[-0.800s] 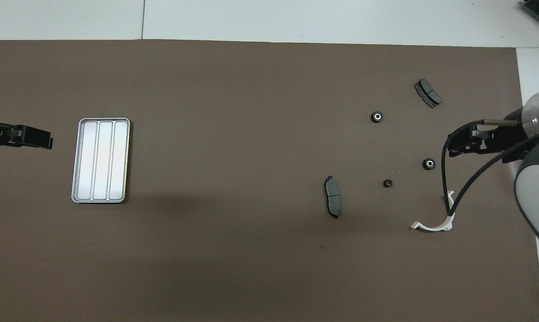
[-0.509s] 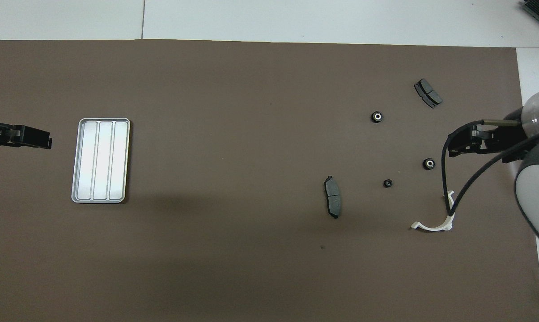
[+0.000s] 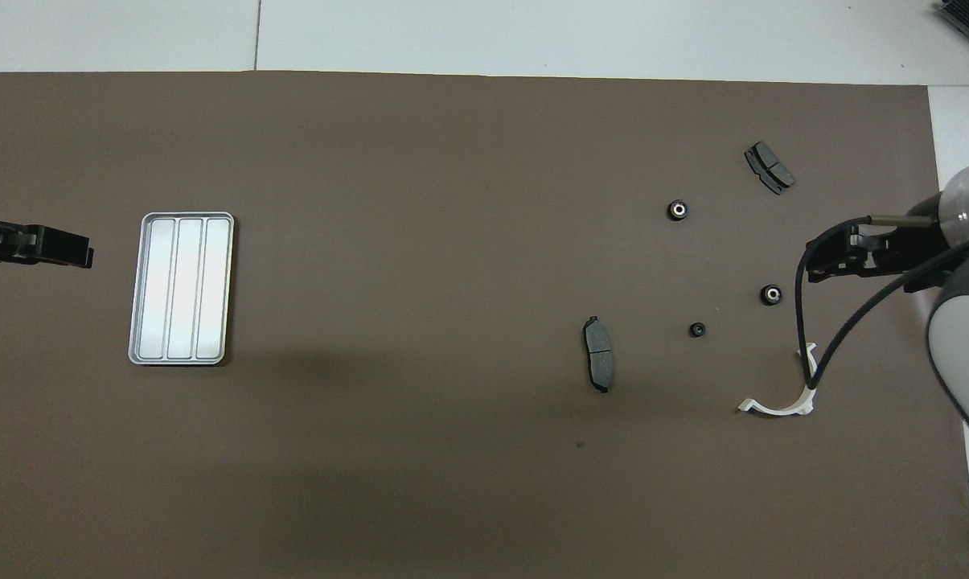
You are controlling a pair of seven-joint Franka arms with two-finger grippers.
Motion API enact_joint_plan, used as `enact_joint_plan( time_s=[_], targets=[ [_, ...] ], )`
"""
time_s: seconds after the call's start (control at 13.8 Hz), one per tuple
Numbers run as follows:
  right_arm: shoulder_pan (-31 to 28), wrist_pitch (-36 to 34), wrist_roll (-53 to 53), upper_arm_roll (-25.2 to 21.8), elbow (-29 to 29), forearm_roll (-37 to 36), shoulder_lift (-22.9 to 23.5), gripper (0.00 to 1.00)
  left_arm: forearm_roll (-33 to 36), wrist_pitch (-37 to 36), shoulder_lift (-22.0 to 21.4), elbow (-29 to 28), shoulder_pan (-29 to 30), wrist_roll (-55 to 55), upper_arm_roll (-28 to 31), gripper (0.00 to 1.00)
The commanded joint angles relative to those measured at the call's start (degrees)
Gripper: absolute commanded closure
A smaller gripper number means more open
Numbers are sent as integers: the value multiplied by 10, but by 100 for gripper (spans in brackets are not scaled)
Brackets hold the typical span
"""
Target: Pick bearing gear from pile to tray
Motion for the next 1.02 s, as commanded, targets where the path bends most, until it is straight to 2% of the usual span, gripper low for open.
enact_joint_plan(
  time_s=[0.0, 0.22, 0.51, 0.95],
  targets=[
    [-12, 50, -23, 2, -48, 11, -21, 0, 10, 7, -19, -20, 5, 2, -2, 0],
    [-30, 91, -23, 0, -80, 10, -14, 0, 10, 7, -19, -20, 5, 2, -2, 0],
    [-53, 211, -28, -1, -156, 7, -5, 0, 10, 7, -19, -20, 5, 2, -2, 0],
    [-75, 346, -57, -2, -242, 7, 56, 0, 10, 7, -19, -20, 5, 2, -2, 0]
  ],
)
